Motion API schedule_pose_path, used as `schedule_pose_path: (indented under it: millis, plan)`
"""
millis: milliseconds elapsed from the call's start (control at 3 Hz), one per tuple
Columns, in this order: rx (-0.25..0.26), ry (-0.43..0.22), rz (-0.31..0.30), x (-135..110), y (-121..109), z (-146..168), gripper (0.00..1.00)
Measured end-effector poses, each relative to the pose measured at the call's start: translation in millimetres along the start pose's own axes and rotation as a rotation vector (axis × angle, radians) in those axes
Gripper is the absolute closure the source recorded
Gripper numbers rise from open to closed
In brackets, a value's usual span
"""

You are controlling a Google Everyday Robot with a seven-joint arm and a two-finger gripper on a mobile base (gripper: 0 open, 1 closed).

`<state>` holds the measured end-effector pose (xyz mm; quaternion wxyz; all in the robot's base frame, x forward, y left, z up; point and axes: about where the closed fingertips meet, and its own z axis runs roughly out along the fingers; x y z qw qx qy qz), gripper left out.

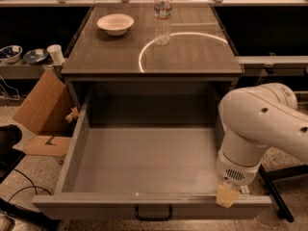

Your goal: Open top drawer

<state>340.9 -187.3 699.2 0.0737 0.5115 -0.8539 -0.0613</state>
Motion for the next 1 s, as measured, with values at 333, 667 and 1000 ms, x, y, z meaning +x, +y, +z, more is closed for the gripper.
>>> schedule_pose_path:
  millis: [333,667,1000]
  plan:
    - [0.021,-0.006,-0.018,4.6,-7.7,-41.3,0.06]
    - [0.067,-0.059,-0.091,8.1,-18.1,-114.7,0.00]
    - [0.102,-0.090,-0.102,2.4,-24.8,-135.9,0.00]
